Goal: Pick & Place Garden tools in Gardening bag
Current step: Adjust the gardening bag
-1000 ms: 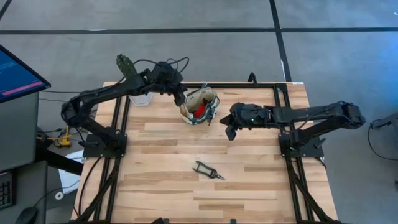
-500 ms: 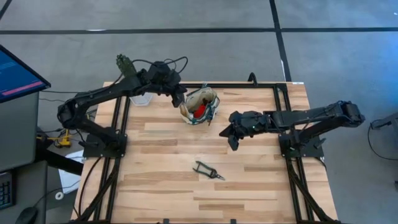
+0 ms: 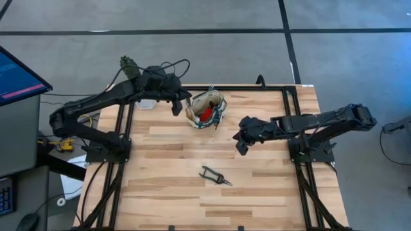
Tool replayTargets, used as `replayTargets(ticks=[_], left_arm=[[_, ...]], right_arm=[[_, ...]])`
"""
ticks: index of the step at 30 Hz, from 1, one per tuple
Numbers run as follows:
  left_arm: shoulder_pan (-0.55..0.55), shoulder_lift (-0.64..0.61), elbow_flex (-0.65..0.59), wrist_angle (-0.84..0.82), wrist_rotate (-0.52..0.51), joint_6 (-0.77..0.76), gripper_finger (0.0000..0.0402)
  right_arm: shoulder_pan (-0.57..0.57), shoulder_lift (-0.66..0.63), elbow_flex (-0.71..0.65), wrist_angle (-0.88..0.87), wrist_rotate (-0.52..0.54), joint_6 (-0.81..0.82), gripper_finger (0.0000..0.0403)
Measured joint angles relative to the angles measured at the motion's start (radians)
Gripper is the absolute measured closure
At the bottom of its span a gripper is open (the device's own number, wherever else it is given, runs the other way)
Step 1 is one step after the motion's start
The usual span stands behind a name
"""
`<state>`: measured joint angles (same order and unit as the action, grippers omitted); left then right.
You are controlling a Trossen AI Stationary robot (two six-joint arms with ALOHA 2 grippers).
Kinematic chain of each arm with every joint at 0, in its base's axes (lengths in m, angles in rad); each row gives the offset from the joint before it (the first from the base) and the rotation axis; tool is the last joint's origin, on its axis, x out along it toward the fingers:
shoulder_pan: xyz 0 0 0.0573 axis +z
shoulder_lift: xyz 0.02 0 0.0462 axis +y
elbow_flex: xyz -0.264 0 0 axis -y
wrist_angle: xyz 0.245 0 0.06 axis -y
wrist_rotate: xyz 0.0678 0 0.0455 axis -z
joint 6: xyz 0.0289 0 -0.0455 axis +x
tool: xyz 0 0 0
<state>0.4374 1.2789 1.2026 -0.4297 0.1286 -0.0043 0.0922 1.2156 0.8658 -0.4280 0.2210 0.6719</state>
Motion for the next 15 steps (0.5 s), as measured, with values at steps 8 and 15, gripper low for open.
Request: replayTargets(ticks=[8,15], left_arm=[[-0.04,0.011,-0.012,-0.007,0.0,-0.011,0.04],[-0.04,-0.005,-0.097,-0.009,0.0,-0.038,0.04]], right_arm=[[-0.098,0.0,0.0,-0.009,-0.069,-0.049,0.0403],[-0.102,0.0,0.0,-0.008,-0.07,-0.067,0.0403]])
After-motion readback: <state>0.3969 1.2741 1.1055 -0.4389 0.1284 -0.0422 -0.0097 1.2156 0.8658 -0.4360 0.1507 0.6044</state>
